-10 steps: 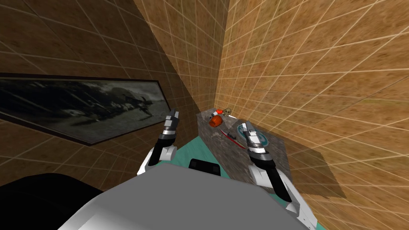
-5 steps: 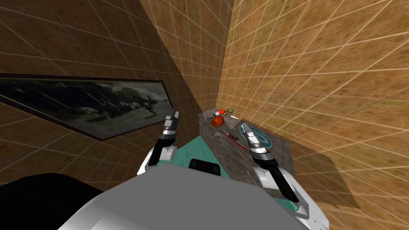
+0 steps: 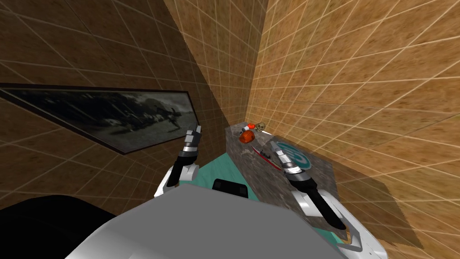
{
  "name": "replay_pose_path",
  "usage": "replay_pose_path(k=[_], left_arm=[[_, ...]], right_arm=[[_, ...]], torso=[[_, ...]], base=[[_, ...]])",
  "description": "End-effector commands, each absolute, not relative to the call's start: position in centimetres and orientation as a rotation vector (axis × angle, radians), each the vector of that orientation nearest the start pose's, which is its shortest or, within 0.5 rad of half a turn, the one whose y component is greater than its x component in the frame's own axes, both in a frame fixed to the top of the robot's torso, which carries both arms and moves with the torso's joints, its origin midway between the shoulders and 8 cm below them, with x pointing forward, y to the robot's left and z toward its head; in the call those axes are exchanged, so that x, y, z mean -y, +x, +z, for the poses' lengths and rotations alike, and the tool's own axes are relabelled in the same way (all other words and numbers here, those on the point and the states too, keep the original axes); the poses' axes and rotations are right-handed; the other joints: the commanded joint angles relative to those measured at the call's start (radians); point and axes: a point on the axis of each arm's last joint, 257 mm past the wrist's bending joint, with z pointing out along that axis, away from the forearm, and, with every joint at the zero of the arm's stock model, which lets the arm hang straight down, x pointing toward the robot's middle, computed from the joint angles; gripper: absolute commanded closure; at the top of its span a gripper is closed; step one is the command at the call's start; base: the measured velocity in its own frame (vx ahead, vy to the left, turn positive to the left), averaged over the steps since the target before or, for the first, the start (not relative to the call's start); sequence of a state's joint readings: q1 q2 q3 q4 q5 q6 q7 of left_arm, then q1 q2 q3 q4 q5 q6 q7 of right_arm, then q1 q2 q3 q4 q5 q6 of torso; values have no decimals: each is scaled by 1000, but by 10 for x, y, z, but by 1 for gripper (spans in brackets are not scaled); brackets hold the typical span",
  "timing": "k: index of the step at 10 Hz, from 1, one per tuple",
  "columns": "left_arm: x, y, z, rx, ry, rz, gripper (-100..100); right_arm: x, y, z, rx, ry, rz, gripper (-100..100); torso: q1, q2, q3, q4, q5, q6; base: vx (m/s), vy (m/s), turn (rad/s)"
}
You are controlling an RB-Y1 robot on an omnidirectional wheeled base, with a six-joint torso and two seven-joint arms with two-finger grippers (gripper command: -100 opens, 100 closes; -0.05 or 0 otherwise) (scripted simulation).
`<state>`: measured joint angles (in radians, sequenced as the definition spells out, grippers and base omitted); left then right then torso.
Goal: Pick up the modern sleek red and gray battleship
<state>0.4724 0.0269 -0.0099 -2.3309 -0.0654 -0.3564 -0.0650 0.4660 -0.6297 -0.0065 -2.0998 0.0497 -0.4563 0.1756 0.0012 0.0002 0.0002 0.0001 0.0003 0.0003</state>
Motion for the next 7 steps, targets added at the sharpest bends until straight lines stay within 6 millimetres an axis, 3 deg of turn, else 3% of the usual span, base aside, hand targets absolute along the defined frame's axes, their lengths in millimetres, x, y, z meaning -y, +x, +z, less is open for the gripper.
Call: replay_pose_path(k=[1,6,7], left_arm=[[-266,361,28,-731,-627,-1199,0],[-266,361,28,-731,-627,-1199,0],[-266,361,28,-731,-627,-1199,0]], right_arm=[[265,385,-80,-1322,139,936,-100],[279,386,-109,-1471,28,837,-100],[289,386,-123,-1519,13,796,-100]], torso=[[0,0,0,0,0,0],[1,0,0,0,0,0],[0,-1,0,0,0,0]], base=[[-5,32,89],[-3,34,74],[2,38,89]])
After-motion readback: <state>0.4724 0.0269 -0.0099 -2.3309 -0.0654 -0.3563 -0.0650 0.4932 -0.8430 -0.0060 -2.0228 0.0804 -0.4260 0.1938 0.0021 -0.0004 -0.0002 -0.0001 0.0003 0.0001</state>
